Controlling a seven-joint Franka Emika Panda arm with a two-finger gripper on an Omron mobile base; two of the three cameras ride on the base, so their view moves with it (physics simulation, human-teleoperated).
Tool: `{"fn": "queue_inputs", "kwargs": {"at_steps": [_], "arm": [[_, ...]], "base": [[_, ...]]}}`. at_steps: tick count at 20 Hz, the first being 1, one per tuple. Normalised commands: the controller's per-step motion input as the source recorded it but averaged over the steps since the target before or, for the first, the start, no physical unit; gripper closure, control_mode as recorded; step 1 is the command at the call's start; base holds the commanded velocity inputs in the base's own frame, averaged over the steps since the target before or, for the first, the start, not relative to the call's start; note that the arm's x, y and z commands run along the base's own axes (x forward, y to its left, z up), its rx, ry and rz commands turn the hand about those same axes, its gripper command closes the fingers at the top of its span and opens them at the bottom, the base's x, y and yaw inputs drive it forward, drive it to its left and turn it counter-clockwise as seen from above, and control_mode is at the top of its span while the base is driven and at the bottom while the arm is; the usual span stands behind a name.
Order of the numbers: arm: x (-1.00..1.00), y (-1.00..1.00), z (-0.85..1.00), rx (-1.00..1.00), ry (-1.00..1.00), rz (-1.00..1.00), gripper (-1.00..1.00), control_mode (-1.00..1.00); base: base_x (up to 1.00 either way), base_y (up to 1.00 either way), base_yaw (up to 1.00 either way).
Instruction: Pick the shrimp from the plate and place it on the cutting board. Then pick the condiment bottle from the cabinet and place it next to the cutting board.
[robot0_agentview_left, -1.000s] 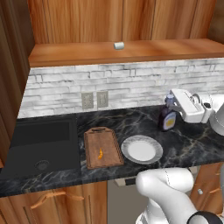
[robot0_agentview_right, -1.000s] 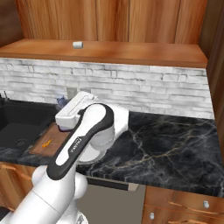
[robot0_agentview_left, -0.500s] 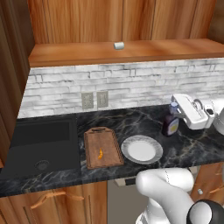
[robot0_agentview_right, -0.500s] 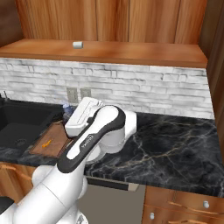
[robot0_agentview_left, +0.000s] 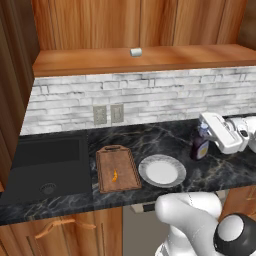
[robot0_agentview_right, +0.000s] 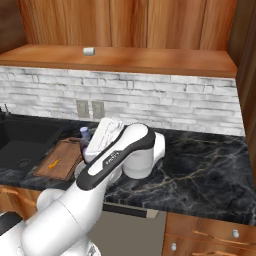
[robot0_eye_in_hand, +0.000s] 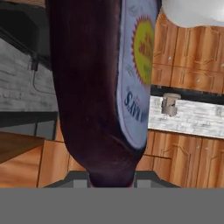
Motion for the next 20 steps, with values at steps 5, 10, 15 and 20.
{"fn": "queue_inputs", "kwargs": {"at_steps": [5, 10, 15, 20], "arm": [[0.00, -0.19, -0.35, 0.00, -0.05, 0.01, 1.00, -1.00], [0.00, -0.21, -0.30, 0.00, -0.04, 0.00, 1.00, -1.00], [0.00, -0.22, -0.14, -0.02, 0.00, 0.00, 1.00, -1.00], [0.00, -0.21, -0.05, -0.02, 0.00, 0.00, 1.00, -1.00]], "base": [[0.00, 0.00, 0.00], [0.00, 0.00, 0.00], [0.00, 0.00, 0.00], [0.00, 0.00, 0.00]]}}
